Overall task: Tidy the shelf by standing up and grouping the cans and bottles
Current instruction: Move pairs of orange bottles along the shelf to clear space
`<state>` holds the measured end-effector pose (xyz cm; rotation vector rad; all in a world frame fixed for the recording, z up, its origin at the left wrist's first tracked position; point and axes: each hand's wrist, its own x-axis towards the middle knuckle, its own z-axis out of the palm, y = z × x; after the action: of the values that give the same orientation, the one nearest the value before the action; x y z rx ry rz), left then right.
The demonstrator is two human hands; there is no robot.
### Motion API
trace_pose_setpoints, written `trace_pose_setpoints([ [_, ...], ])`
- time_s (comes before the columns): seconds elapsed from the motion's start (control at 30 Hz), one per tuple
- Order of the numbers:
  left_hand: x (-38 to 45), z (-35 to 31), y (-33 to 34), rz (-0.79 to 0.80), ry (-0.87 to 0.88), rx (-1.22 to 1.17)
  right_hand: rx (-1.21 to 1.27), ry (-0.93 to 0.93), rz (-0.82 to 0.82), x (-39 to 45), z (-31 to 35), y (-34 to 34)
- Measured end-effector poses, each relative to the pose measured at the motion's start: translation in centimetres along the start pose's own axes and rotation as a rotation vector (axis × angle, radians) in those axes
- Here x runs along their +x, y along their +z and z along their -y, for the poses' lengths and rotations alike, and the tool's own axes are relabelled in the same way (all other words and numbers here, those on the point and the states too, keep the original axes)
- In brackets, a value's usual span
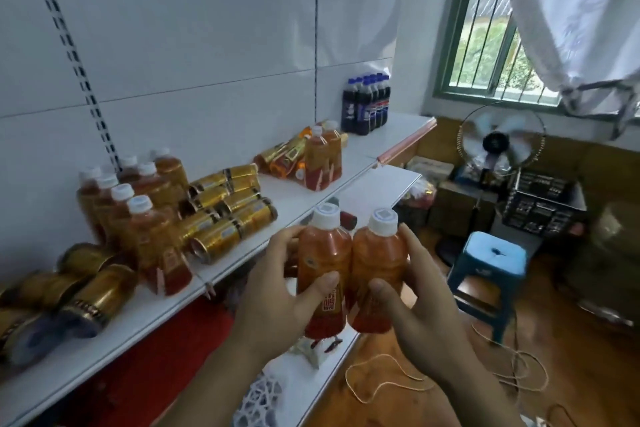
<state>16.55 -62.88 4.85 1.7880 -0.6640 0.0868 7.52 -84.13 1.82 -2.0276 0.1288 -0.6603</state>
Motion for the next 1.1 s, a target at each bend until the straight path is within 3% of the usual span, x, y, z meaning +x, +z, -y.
trace_pose_setpoints([
  [0.47,23.3,6.8,12.3,0.115,-0.12,0.094,-0.066,0.084,0.03,21.8,-12.8,-5.9],
  [0.63,32.4,7.1,14.6,0.139,-0.087,0.227,-0.11,0.084,0.057,30.7,-15.8,-7.2],
  [0.97,46.1,8.8,18.3,0.097,-0.099,0.553,-0.094,-0.049,0.187,46.8,-24.3,-6.7],
  [1.1,49.9,9.5,19.1,0.031,-0.118,0.66,-0.065,-0.161,0.34,53.8,-26.9,-5.9],
])
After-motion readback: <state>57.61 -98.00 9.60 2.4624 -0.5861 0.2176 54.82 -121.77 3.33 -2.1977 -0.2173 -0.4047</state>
